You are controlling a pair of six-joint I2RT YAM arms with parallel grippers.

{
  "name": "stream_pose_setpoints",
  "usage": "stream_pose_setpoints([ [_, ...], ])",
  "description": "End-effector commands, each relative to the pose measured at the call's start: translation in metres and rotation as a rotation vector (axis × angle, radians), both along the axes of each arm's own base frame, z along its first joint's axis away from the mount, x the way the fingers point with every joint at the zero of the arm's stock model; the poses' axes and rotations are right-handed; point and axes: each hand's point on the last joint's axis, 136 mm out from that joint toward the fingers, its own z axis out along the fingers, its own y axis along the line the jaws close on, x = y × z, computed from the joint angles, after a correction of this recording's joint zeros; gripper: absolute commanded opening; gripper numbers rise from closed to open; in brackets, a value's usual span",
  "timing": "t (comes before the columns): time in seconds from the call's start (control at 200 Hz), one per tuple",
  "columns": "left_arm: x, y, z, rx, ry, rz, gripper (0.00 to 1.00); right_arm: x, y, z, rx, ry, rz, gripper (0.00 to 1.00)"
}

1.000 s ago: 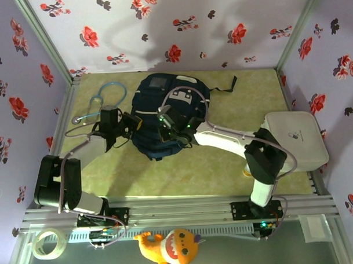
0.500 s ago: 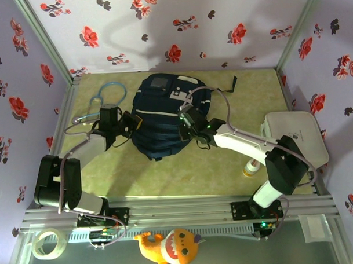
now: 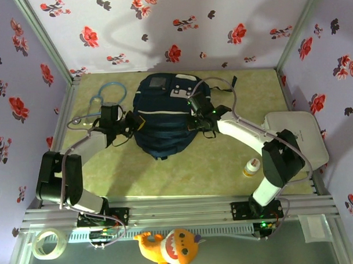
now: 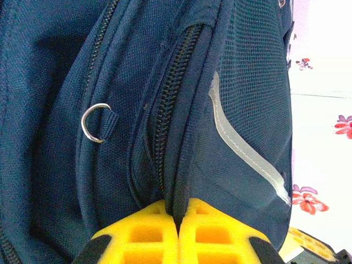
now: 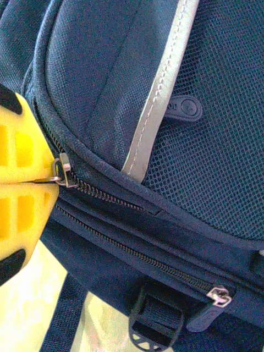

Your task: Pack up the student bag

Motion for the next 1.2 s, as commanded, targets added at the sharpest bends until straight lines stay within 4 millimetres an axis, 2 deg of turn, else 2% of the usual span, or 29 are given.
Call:
stream_pose_setpoints([
  [0.0, -0.001, 0.018, -0.016, 0.075, 0.038, -0.002, 0.00, 0.027, -0.043, 0.006, -0.088, -0.031, -0.187, 0.02],
  [0.16, 0.003, 0.015, -0.014, 0.079, 0.040, -0.034, 0.00, 0.037, -0.061, 0.009, -0.137, -0.034, -0.277, 0.03],
  [0.27, 0.006, 0.014, -0.012, 0.081, 0.035, -0.042, 0.00, 0.040, -0.063, 0.011, -0.181, -0.024, -0.242, 0.06],
  [0.37, 0.011, 0.011, -0.002, 0.072, 0.008, -0.049, 0.00, 0.040, -0.061, 0.016, -0.193, -0.038, -0.191, 0.15],
  [0.475, 0.017, 0.007, 0.016, 0.045, -0.038, -0.058, 0.00, 0.036, -0.057, 0.034, -0.158, -0.060, -0.154, 0.23],
  [0.535, 0.021, 0.003, 0.029, 0.019, -0.068, -0.068, 0.20, 0.030, -0.050, 0.053, -0.101, -0.065, -0.125, 0.30],
  [0.63, 0.026, 0.000, 0.052, -0.008, -0.119, -0.072, 0.29, 0.021, -0.045, 0.086, -0.008, -0.134, -0.099, 0.38],
  [0.69, 0.029, 0.001, 0.067, -0.010, -0.153, -0.067, 0.41, 0.018, -0.053, 0.106, 0.011, -0.200, -0.125, 0.46],
  [0.76, 0.032, 0.006, 0.082, 0.000, -0.182, -0.050, 0.52, 0.016, -0.073, 0.125, -0.011, -0.284, -0.189, 0.62],
  [0.85, 0.035, 0.024, 0.095, 0.068, -0.214, -0.004, 0.60, 0.013, -0.104, 0.145, -0.075, -0.397, -0.284, 0.76],
  [0.955, 0.031, 0.063, 0.103, 0.234, -0.232, 0.084, 0.72, 0.006, -0.143, 0.161, -0.168, -0.514, -0.400, 0.99],
  [1.0, 0.027, 0.083, 0.106, 0.320, -0.244, 0.135, 0.77, 0.003, -0.160, 0.165, -0.197, -0.554, -0.452, 0.99],
  [1.065, 0.019, 0.114, 0.106, 0.469, -0.262, 0.214, 0.85, 0.000, -0.184, 0.162, -0.221, -0.589, -0.529, 0.99],
  [1.155, 0.003, 0.161, 0.103, 0.670, -0.284, 0.361, 0.99, -0.002, -0.213, 0.141, -0.233, -0.608, -0.618, 0.99],
  [1.195, -0.005, 0.181, 0.101, 0.753, -0.294, 0.431, 1.00, -0.003, -0.225, 0.131, -0.232, -0.625, -0.651, 0.99],
])
